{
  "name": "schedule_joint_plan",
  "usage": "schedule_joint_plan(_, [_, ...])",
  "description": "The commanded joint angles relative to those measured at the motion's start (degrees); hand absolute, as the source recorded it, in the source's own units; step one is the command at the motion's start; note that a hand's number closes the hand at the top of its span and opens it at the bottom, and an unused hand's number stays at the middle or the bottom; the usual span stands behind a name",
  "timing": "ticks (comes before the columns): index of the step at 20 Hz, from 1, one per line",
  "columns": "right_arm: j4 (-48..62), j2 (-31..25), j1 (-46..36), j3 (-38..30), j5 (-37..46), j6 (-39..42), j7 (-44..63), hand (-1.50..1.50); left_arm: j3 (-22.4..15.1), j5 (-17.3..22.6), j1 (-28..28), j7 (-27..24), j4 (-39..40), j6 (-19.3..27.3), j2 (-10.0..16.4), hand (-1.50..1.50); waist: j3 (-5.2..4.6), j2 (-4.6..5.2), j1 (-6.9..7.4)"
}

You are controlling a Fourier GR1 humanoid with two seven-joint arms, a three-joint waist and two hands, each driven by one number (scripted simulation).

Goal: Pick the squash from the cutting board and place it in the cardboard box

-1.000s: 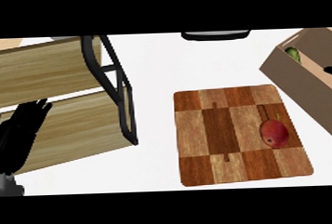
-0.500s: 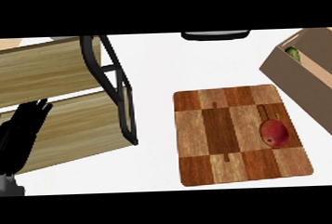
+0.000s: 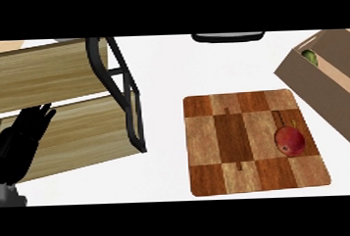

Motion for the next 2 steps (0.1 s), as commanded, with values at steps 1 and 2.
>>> schedule_joint_plan(1, [1.06, -4.8, 1.59, -0.06, -2.68, 4.44, 0.15, -1.5, 0.13, -0.78, -1.07, -0.79, 1.46, 0.24, -0.55, 0.0, -0.04, -0.02, -0.12])
schedule_joint_plan(2, [4.58, -4.23, 0.96, 1.15, -1.84, 1.84, -2.23, -1.5, 0.21, -1.23, 0.35, -3.13, 3.14, -1.18, -0.64, 0.0, -0.02, 0.04, 0.12])
